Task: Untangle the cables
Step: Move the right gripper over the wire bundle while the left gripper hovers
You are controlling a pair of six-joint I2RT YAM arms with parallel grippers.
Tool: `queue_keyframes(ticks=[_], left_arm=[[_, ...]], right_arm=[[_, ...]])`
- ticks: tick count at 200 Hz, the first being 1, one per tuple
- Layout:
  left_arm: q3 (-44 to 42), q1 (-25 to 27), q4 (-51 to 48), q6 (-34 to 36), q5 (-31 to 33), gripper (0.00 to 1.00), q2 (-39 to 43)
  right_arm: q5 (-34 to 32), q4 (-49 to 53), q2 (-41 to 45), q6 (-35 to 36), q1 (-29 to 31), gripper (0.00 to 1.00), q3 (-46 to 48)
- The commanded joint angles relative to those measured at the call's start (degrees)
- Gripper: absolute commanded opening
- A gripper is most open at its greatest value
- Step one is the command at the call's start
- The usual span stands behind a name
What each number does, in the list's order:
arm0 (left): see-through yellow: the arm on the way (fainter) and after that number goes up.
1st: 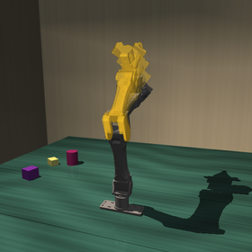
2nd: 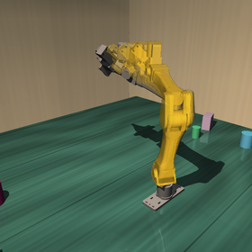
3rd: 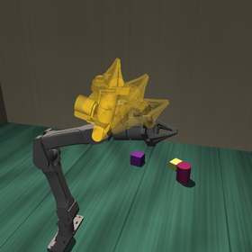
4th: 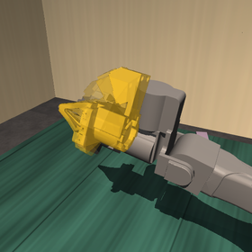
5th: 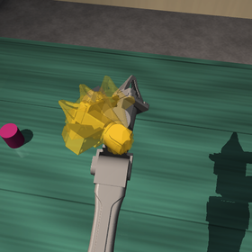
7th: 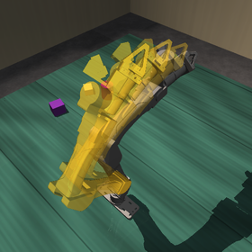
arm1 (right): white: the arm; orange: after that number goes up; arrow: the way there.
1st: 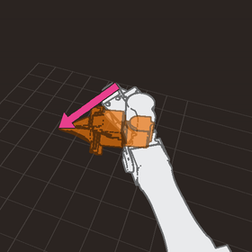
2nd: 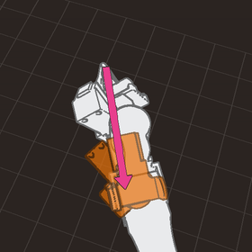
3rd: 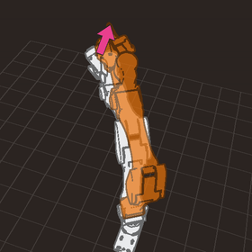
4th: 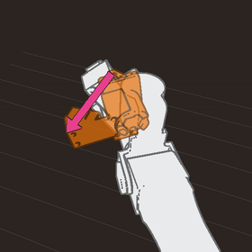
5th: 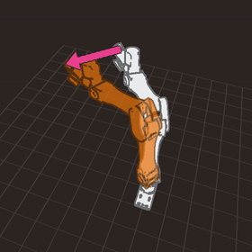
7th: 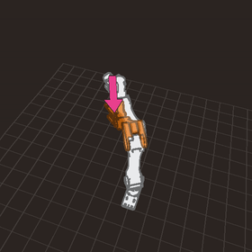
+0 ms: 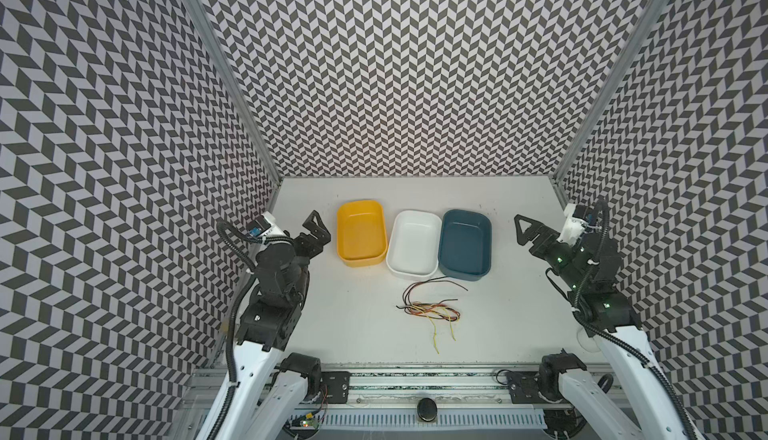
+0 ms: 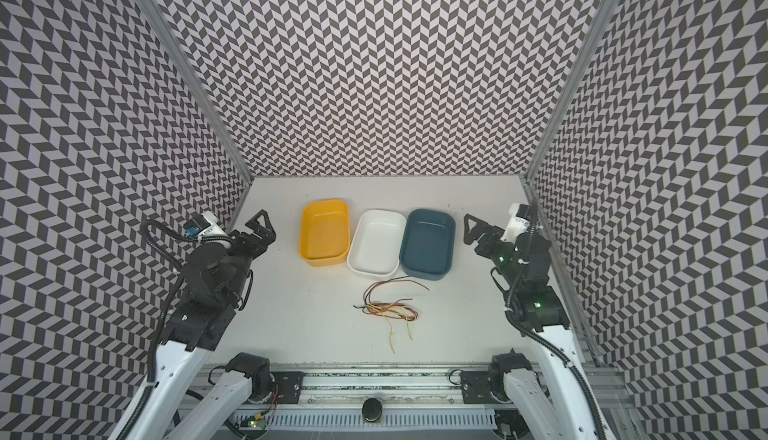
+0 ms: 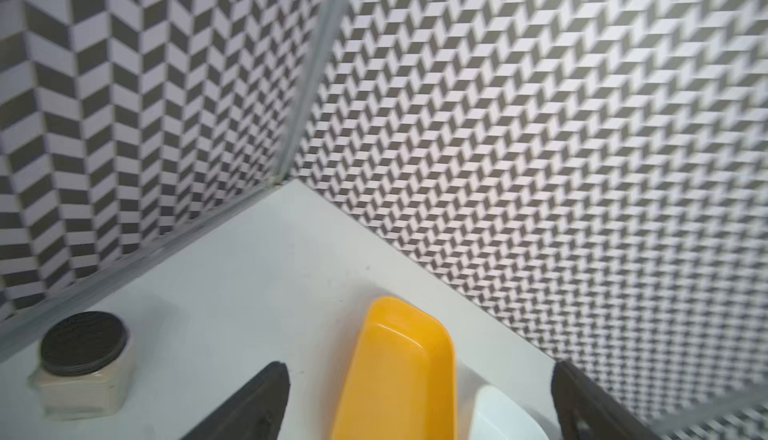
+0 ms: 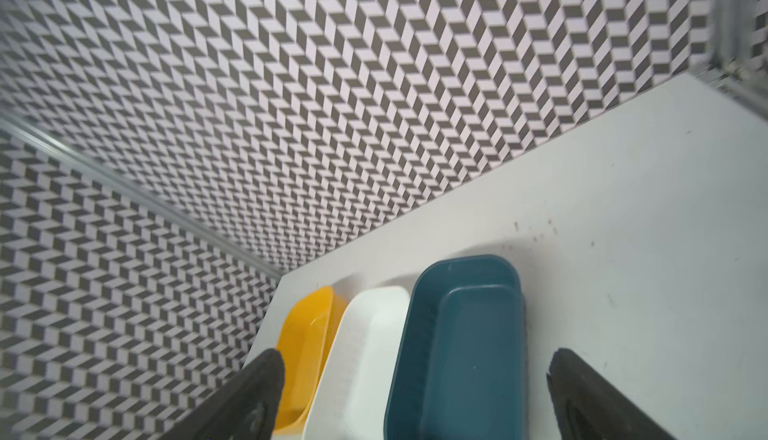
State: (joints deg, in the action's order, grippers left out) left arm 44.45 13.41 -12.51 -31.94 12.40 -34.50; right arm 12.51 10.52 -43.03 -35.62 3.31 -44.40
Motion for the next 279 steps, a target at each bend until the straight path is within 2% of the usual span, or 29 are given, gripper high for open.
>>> queue_keyframes(ticks=[1, 16, 38, 72, 97, 125, 158, 208, 279], left_arm=[[0.94, 5.12, -6.10, 5.73, -8.34, 1.00, 3.26], [1.26, 8.02, -10.37, 10.14, -8.73, 1.00, 4.58], [2.16, 13.04, -16.42, 13.21, -3.56, 1.00, 5.05], [1.51, 18.64, -19.47, 14.72, 3.59, 1.00, 3.79], [1.04, 18.76, -19.30, 14.39, 3.78, 1.00, 3.05], [1.09, 19.00, -19.95, 14.32, 3.33, 1.00, 1.98], [0.56, 19.70, -19.91, 14.63, 2.74, 1.00, 1.13], [0.83, 20.47, -19.88, 14.98, 1.49, 1.00, -0.99], [0.56, 20.76, -19.47, 15.33, -0.10, 1.00, -1.23]], right_arm=[[4.95, 11.94, -1.12, 3.19, 4.62, 0.99, -6.55], [-2.71, 18.29, -1.43, 7.41, 11.99, 0.99, -9.48], [-13.29, 24.31, -2.28, 9.68, 23.02, 0.99, -10.89], [-21.25, 29.17, -5.90, 8.91, 33.73, 0.99, -9.54], [-25.82, 29.56, -7.90, 7.93, 40.25, 0.99, -8.28], [-27.45, 29.97, -11.14, 6.80, 45.11, 0.99, -8.03], [-28.68, 29.39, -14.01, 6.21, 48.50, 0.99, -6.97], [-25.14, 26.28, -17.79, 5.16, 49.58, 0.99, -5.81], [-28.47, 27.03, -20.67, 1.69, 50.06, 0.99, -5.52]])
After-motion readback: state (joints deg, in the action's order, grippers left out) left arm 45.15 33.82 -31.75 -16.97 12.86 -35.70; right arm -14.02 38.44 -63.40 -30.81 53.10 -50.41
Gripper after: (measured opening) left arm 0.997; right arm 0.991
